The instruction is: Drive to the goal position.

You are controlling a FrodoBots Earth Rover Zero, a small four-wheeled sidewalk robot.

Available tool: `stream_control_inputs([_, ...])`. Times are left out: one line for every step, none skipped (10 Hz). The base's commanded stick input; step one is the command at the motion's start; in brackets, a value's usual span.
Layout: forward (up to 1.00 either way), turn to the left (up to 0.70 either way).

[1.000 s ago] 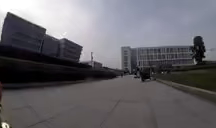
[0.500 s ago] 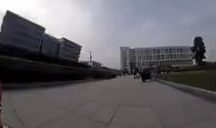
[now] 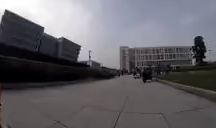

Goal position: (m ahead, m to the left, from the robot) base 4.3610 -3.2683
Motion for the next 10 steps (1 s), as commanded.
stream_control_inputs([0.70, 0.00])
stream_control_inputs([0.70, 0.00])
stream_control_inputs([0.70, 0.00])
stream_control_inputs([0.70, 0.00])
stream_control_inputs([0.70, 0.00])
stream_control_inputs([0.70, 0.00])
stream_control_inputs([0.70, 0.00])
stream_control_inputs([0.70, 0.00])
stream_control_inputs([0.70, 0.00])
stream_control_inputs([0.70, 0.00])
